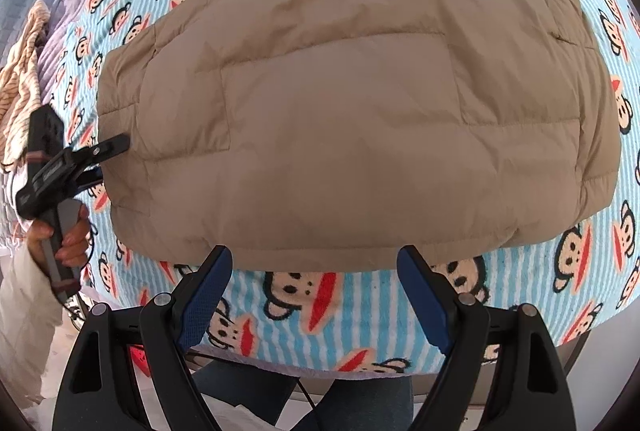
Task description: Fold large clothes
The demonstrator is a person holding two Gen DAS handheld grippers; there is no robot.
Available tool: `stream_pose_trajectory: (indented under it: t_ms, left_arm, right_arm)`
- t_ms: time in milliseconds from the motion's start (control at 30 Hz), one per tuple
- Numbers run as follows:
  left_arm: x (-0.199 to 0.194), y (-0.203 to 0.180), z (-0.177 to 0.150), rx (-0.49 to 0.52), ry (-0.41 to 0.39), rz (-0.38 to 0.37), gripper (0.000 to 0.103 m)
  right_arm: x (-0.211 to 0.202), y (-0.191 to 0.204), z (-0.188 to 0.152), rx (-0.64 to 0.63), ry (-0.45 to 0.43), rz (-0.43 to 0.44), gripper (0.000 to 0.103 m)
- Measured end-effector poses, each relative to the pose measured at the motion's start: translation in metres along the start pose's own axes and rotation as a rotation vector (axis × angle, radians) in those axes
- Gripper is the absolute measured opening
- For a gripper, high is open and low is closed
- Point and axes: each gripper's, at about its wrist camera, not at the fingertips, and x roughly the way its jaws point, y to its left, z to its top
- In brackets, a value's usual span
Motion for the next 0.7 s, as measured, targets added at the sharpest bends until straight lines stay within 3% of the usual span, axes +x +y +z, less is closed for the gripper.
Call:
stream_pose_trajectory:
  t_ms: [133,167,200,267,367,433,500,600,700]
  left_arm:
    - [0.016,-0.013,0.004,0.056,0.043,0.007,0.101]
    - [0.018,-0.016,0.004,0.073,0.052,0.016,0.094]
    - [0.019,-0.02,0.005,0.086,0.056,0.014,0.084]
    - [0.018,-0.026,0.006,0.09,0.08,-0.059,0.041]
    - [0.012,-0.039,0.004,0.11,0.065,-0.077,0.025]
    - [0.004,-0.052,0.002,0.126,0.05,-0.058,0.023]
    - [-0.003,-0.061,0.001,0.126,0.033,-0.06,0.022]
    - [-0.017,-0.075,-0.002,0.114,0.005,-0.072,0.022]
    - [-0.03,-0.095,-0.007,0.093,-0.028,-0.065,0.022]
  right_arm:
    - [-0.001,0.0,-0.002,0.004,-0.002,-0.006,0.087]
    - [-0.002,-0.001,-0.003,0.008,-0.006,-0.006,0.087]
    - [-0.003,-0.002,-0.003,0.014,-0.011,-0.005,0.087]
    - [-0.006,-0.003,-0.002,0.026,-0.025,-0.003,0.087]
    - [-0.013,-0.008,0.002,0.049,-0.073,0.003,0.087]
    - [-0.022,-0.012,0.006,0.062,-0.13,0.019,0.076]
    - [-0.027,-0.016,0.012,0.063,-0.172,0.027,0.029]
    - [-0.03,-0.025,0.026,0.06,-0.237,0.052,0.021]
    - [-0.028,-0.029,0.046,0.031,-0.289,0.095,0.019]
